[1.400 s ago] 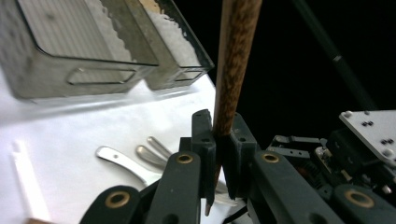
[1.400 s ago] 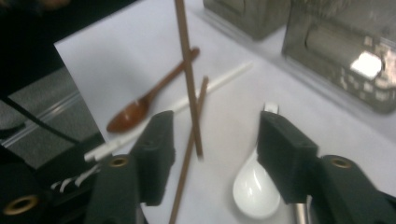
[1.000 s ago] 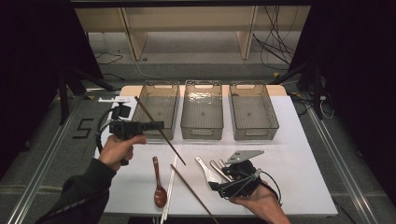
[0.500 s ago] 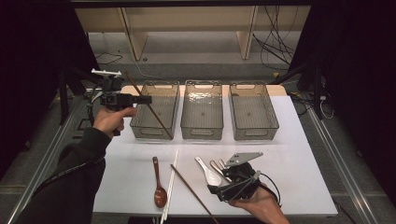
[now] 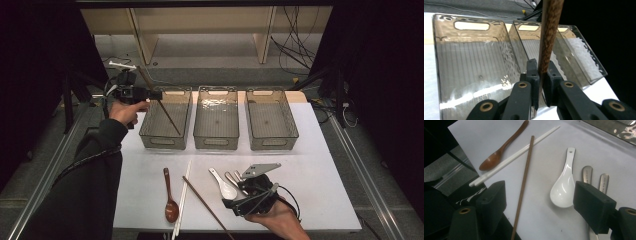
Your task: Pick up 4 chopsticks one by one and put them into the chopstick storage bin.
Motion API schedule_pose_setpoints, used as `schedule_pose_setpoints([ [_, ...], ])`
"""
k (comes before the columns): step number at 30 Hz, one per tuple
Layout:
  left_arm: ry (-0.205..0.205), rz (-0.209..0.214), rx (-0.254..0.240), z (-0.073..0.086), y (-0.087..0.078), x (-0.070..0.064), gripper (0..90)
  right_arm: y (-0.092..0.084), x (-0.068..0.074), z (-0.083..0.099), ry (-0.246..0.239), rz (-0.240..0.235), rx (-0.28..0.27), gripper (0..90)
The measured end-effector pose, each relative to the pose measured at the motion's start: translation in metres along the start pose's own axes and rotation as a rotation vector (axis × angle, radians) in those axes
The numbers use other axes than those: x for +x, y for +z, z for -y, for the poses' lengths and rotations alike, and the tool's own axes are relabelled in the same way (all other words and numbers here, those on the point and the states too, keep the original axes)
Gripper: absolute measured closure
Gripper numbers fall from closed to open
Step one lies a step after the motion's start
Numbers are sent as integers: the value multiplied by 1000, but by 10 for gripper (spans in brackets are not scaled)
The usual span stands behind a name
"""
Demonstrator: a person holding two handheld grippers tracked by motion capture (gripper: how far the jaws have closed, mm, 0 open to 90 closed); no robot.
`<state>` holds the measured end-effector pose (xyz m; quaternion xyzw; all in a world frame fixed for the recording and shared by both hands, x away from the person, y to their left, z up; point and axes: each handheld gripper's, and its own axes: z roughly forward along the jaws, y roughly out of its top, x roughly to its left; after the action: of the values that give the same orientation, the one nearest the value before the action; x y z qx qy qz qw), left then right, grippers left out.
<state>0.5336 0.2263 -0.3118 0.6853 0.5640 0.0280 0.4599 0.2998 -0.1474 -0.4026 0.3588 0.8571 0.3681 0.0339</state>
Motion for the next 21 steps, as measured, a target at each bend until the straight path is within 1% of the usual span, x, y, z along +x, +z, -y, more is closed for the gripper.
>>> schedule_pose_setpoints([
  [1,0,-10,5,-1,3,0,834,0,0,0,6,-3,3,272],
  [2,-3,-15,9,-2,5,1,834,0,0,0,-2,-1,0,272],
  [7,-2,-57,48,-1,18,8,833,1,1,0,-1,-4,6,272],
  [10,-19,-63,53,1,23,13,832,1,1,1,-1,-5,8,272],
  [14,-15,-69,68,7,29,17,831,1,1,1,-2,-5,8,272],
  [18,-28,-66,79,10,32,21,831,2,1,1,-1,-1,9,272],
  [21,-21,-78,94,11,35,21,830,2,1,0,-2,-3,13,272],
])
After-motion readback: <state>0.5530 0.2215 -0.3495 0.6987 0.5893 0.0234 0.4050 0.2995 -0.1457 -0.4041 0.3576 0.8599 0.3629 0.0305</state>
